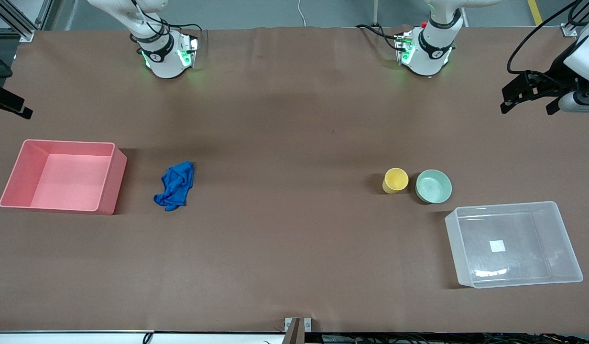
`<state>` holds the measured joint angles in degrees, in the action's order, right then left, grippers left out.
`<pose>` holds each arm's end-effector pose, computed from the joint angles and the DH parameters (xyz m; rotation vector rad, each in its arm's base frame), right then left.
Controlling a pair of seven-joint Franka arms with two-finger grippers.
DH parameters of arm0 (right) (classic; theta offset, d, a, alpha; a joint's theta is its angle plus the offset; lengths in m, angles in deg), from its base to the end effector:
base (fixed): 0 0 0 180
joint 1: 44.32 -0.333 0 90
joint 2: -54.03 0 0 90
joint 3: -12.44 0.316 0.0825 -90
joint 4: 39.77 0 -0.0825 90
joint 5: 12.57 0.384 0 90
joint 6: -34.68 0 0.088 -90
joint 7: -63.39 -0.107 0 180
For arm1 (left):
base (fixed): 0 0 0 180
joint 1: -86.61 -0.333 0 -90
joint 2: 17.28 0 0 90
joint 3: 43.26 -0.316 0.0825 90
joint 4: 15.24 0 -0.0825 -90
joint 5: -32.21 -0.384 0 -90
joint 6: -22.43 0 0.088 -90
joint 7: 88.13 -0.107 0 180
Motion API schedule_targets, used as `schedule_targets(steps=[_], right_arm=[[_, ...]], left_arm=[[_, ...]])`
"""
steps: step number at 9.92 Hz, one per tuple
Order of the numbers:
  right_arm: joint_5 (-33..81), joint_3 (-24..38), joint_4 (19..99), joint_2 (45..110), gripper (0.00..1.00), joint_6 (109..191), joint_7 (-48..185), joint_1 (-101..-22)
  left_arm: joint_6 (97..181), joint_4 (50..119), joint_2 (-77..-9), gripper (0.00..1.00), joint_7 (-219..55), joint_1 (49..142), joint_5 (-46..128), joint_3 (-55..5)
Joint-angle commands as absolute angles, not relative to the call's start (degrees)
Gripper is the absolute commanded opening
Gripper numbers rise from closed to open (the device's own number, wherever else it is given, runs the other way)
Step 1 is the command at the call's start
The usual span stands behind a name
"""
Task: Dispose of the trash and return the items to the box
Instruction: 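Lower the right gripper onto the blue cloth and grasp it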
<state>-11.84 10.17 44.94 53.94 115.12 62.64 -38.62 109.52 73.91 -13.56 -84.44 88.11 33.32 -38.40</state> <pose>0.5316 -0.0729 0.6541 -3.1135 0.2348 0.1125 0.5255 -0.0625 0.6620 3.1241 -0.0746 0.0428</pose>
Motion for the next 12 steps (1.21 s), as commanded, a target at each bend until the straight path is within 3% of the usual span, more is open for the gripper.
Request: schedule_targets(steps=[1,7,10,12], right_arm=[[-12.22,10.33,45.83,53.15,1.00,115.19,62.33,-38.35],[-12.39,10.33,46.09,55.33,1.00,116.68,62.70,-41.74],[-12.83,14.88,48.62,64.98,1.00,124.55,55.66,-42.48],[-12.92,17.87,60.62,66.15,1.00,139.89,53.12,-42.56]], left_arm=[[110.24,76.35,-13.24,1.00,-84.17,88.10,33.62,-38.42],[116.20,76.78,-17.00,1.00,-84.79,88.01,34.14,-38.60],[127.85,88.25,-17.45,1.00,-84.08,87.93,34.14,-38.51],[138.04,97.22,-18.15,1.00,-84.17,86.79,34.23,-38.51]])
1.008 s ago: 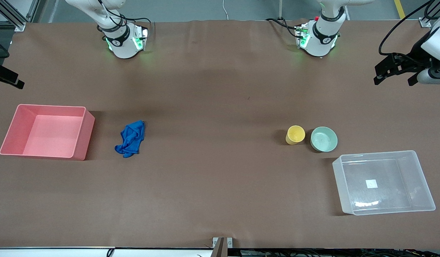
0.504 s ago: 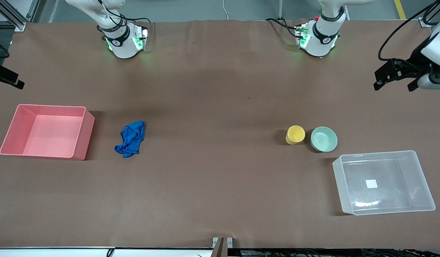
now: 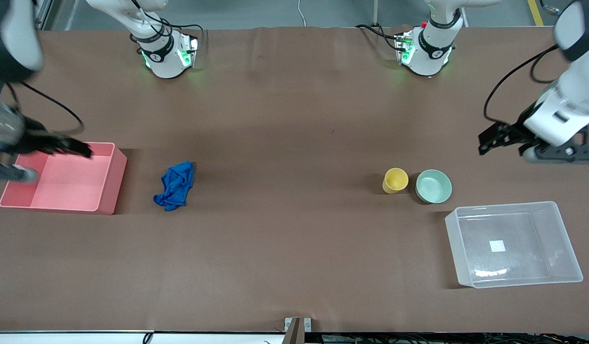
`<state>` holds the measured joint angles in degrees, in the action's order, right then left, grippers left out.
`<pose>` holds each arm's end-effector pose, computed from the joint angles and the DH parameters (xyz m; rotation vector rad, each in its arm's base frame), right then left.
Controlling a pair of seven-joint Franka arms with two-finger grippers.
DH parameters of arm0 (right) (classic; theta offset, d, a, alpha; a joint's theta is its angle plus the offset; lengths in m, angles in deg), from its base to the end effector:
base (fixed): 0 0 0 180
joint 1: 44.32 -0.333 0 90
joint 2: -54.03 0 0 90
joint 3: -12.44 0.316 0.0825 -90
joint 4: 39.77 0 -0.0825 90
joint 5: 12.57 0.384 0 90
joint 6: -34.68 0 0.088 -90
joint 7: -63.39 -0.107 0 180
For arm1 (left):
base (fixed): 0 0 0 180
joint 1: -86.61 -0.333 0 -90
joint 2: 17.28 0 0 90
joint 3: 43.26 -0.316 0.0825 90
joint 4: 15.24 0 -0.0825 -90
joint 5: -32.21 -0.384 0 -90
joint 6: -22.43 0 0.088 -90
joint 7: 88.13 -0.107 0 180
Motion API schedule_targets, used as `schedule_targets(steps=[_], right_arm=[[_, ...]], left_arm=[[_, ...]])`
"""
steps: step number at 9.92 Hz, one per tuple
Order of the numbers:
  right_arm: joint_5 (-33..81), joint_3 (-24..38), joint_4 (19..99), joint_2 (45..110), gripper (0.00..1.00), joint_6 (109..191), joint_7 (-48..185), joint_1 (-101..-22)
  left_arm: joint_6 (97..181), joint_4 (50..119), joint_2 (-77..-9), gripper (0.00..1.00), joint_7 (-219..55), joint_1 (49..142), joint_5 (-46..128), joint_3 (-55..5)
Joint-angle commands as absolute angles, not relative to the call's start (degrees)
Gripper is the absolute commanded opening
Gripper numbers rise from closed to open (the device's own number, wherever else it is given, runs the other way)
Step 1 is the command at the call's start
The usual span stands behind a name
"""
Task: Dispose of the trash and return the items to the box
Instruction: 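Lower the right gripper onto the blue cloth and grasp it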
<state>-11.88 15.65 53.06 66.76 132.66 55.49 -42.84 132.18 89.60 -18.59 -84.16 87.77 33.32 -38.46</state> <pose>0.6150 0.0170 0.4821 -3.1168 0.1727 0.2087 0.5728 -0.0608 0.5183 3.1141 -0.0447 0.0949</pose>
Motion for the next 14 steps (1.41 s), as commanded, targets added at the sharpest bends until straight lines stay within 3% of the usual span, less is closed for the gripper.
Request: schedule_targets(steps=[1,4,8,11,12,13,14], right_arm=[[-13.53,18.41,66.08,67.64,1.00,146.94,52.32,-42.91],[-14.94,18.51,80.51,69.83,1.00,167.17,52.05,-44.84],[-16.27,18.59,85.73,75.46,1.00,180.29,51.26,-45.55],[-16.35,18.59,86.78,78.02,0.97,184.95,48.97,-46.69],[-16.53,18.51,88.18,78.20,0.78,187.93,49.06,-46.69],[-16.53,18.51,89.50,78.28,0.46,190.05,49.15,-46.69],[-16.53,18.59,89.78,78.28,0.18,190.33,48.89,-46.52]], left_arm=[[144.01,101.88,-18.94,0.99,-84.34,85.91,34.23,-38.42],[154.42,106.40,-26.22,0.98,-85.74,84.34,34.14,-38.42],[167.86,111.05,-35.72,0.98,-87.33,83.44,34.14,-38.33],[171.39,111.42,-39.50,0.91,-87.33,83.62,34.14,-38.07],[173.41,112.02,-40.56,0.88,-87.25,83.62,34.14,-37.98],[174.73,112.20,-41.70,0.75,-87.33,83.62,34.14,-37.98],[175.01,112.12,-42.23,0.50,-87.33,83.62,34.06,-37.98]])
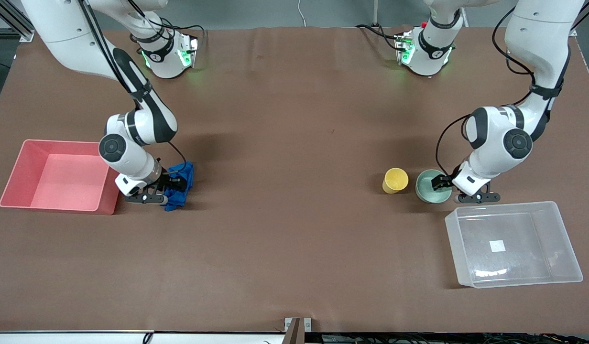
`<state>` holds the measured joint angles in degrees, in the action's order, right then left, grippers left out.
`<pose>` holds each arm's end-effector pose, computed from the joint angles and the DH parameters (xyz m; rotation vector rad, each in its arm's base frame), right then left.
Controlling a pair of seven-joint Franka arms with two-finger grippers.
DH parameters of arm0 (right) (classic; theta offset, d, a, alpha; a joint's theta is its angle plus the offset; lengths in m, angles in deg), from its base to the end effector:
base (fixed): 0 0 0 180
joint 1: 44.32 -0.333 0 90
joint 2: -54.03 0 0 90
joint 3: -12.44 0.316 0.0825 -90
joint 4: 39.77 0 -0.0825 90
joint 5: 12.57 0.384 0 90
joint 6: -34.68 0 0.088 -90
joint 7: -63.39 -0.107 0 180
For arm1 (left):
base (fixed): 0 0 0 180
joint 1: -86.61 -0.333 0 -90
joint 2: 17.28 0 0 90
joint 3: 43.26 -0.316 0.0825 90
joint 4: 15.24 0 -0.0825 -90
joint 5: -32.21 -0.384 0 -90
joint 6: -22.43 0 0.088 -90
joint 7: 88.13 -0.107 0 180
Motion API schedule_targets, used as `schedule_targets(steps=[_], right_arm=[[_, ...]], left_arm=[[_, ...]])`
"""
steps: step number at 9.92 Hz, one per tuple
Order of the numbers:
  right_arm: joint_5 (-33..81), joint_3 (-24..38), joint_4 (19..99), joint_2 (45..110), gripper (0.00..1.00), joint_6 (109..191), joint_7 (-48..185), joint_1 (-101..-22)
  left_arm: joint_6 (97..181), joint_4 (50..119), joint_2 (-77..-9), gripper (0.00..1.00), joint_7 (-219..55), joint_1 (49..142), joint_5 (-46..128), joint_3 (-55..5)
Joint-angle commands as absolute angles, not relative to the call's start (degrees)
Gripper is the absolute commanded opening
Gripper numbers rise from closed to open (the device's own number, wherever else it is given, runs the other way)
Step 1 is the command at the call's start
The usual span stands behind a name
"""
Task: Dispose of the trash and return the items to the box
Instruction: 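Carry the blue cloth into the pink tray with the right gripper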
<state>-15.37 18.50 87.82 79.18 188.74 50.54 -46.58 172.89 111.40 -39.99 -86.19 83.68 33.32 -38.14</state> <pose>0.5428 0.0825 0.1769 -3.1133 0.0715 -0.0337 0.5547 -0.0215 0.1999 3.0965 0.0304 0.0295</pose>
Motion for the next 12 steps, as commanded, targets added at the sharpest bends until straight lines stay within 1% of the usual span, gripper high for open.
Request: schedule_targets(steps=[1,3,4,5,6,7,8,9,10,11,12], right_arm=[[-16.53,18.59,89.69,78.28,0.01,190.16,45.93,-46.61],[-16.44,19.73,88.91,77.50,0.01,187.72,43.97,-46.43],[-16.44,21.22,87.42,75.06,0.01,182.48,42.66,-45.73],[-16.18,21.67,83.84,71.73,0.01,173.20,41.16,-45.64],[-15.74,22.28,77.63,69.69,0.01,160.58,40.54,-45.55],[-15.56,22.55,70.69,68.71,0.01,149.93,40.80,-45.03],[-15.48,22.38,66.27,66.79,0.01,142.77,41.32,-44.24],[-15.47,21.94,64.57,64.60,0.01,138.79,44.98,-42.32],[-15.56,20.45,64.82,62.31,0.01,137.70,53.37,-39.17],[-15.65,17.05,65.08,61.94,0.01,137.43,62.33,-37.48],[-16.17,11.79,65.08,62.20,0.01,138.04,70.68,-37.47]], left_arm=[[175.01,112.12,-42.41,0.36,-87.33,83.62,33.97,-37.98],[175.01,112.03,-42.50,0.33,-87.33,83.97,33.88,-37.98],[175.01,111.94,-42.50,0.21,-87.33,83.97,33.79,-37.89],[175.01,111.77,-42.50,0.08,-87.33,83.97,33.79,-37.89],[175.01,111.77,-42.24,0.04,-87.42,84.06,33.79,-37.89],[175.01,111.77,-41.89,0.01,-87.42,84.06,33.71,-37.89],[174.84,111.68,-41.63,0.01,-87.51,84.06,33.62,-37.81],[174.57,111.50,-40.84,0.01,-87.68,84.06,33.53,-37.81],[173.96,111.33,-39.53,0.01,-89.17,83.71,33.53,-37.54],[171.17,110.20,-38.12,0.01,-91.01,83.53,33.53,-37.54],[166.79,106.97,-37.33,0.01,-91.46,83.45,33.53,-37.54]])
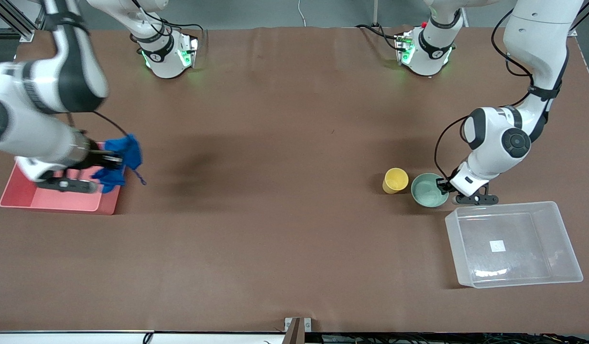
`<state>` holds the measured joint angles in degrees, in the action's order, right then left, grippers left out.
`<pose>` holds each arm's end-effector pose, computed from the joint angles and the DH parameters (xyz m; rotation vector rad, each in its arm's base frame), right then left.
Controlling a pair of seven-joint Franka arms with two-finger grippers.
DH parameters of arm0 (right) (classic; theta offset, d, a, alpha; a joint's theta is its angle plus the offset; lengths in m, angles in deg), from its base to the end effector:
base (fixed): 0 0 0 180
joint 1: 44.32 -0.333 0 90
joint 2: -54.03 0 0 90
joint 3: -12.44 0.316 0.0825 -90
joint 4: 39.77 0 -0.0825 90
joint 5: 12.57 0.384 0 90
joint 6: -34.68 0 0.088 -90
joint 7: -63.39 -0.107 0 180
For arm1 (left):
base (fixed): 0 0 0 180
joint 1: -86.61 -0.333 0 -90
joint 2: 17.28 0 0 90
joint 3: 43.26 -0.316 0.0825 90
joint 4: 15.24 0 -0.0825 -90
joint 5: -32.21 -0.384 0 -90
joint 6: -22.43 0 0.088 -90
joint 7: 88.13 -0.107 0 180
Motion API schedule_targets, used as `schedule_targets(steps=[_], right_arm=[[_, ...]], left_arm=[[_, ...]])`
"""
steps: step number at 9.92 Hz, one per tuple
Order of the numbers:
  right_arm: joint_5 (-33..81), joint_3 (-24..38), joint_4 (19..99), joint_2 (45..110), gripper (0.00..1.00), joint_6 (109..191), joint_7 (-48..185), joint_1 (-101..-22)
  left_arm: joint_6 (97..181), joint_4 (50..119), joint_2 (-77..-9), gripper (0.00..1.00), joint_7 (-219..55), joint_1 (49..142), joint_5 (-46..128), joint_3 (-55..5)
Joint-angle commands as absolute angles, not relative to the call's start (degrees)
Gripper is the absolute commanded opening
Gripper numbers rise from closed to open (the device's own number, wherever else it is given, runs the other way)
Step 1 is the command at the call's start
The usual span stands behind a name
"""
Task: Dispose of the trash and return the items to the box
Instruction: 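Carry the blue cloth into the pink tray with the right gripper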
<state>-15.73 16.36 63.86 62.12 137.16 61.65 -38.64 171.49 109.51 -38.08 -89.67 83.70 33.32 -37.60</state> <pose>0.5826 -0.0241 0.4493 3.0878 -0.0691 -0.2489 0.5685 -0.0269 0.2287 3.0931 -0.0790 0.0964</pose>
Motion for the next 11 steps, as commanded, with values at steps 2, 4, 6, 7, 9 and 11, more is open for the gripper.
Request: schedule_targets(steps=[2,4,6,7,9,11], right_arm=[[-16.27,4.48,66.91,63.16,0.01,145.29,82.84,-37.20],[-16.09,-0.63,73.65,66.06,0.02,160.46,91.04,-37.20],[-15.57,-1.18,81.91,68.17,0.06,173.23,91.16,-36.77],[-15.39,-1.09,84.48,70.00,0.19,177.55,90.99,-36.24],[-13.02,-1.01,84.77,72.04,1.00,177.95,90.98,-36.24],[-13.01,-1.01,84.07,69.43,1.00,172.18,90.81,-36.58]], left_arm=[[153.11,94.79,-37.32,0.01,-91.55,83.45,33.96,-37.54],[144.63,82.56,-40.29,0.01,-91.99,83.36,34.05,-37.72],[141.98,71.48,-46.69,0.00,-96.71,80.74,33.88,-38.07],[140.83,67.16,-50.03,0.00,-99.44,79.59,33.62,-38.07],[140.99,60.30,-56.62,0.00,-104.89,77.57,33.62,-38.51],[143.09,56.76,-61.64,0.00,-109.90,77.12,33.53,-40.60]])
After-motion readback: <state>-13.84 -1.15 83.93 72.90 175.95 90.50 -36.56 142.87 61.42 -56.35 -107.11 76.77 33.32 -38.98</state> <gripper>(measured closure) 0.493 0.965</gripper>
